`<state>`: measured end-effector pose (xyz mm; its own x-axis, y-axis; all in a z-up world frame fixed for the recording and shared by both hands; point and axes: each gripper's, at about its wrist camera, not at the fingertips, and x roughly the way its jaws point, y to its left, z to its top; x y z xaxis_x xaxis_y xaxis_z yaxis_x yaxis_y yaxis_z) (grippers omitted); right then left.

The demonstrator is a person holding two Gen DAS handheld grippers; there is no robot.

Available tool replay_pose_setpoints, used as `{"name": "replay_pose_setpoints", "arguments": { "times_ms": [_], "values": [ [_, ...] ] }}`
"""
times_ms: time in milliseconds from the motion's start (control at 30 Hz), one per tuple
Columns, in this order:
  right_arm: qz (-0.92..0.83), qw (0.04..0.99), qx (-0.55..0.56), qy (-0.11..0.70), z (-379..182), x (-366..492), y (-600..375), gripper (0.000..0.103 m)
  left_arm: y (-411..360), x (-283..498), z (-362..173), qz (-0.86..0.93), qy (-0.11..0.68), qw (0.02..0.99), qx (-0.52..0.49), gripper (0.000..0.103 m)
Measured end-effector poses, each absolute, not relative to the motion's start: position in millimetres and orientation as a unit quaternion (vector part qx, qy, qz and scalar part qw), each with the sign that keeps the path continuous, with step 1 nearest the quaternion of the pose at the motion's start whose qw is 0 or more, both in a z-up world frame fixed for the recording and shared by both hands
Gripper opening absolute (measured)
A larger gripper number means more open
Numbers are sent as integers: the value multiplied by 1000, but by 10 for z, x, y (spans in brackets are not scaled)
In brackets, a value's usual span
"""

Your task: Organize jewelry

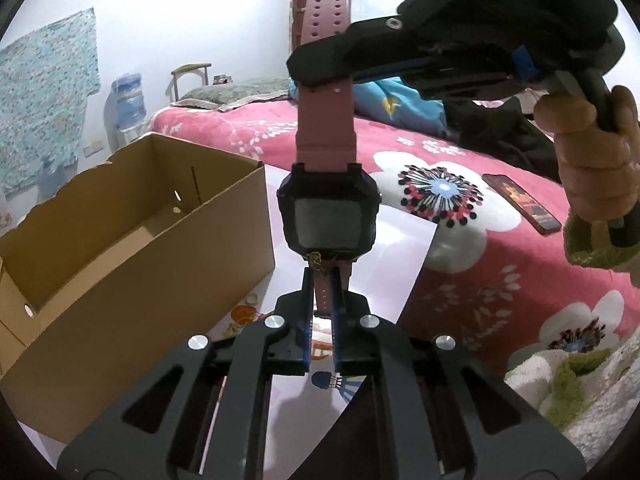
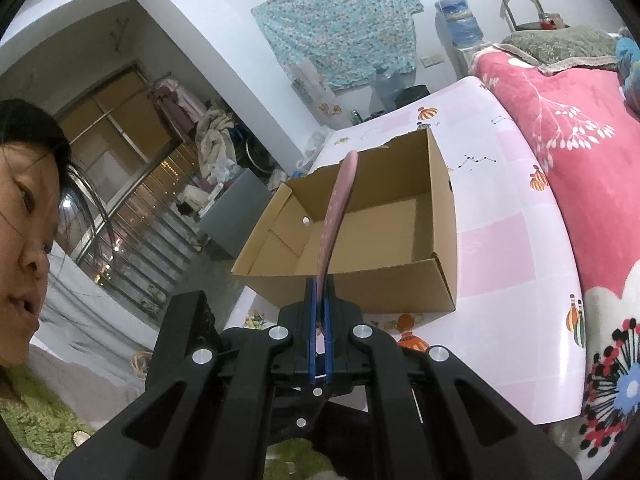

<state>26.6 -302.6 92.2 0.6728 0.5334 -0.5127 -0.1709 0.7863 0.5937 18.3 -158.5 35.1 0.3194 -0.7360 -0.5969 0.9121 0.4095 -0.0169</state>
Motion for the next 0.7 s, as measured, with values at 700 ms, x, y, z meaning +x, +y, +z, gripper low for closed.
{"name": "replay_pose_setpoints", "arguments": {
  "times_ms": [700],
  "values": [
    [180, 886, 277, 326, 911, 273, -3150, 3, -1479, 440, 119, -468, 313, 814, 145, 7]
  ]
}}
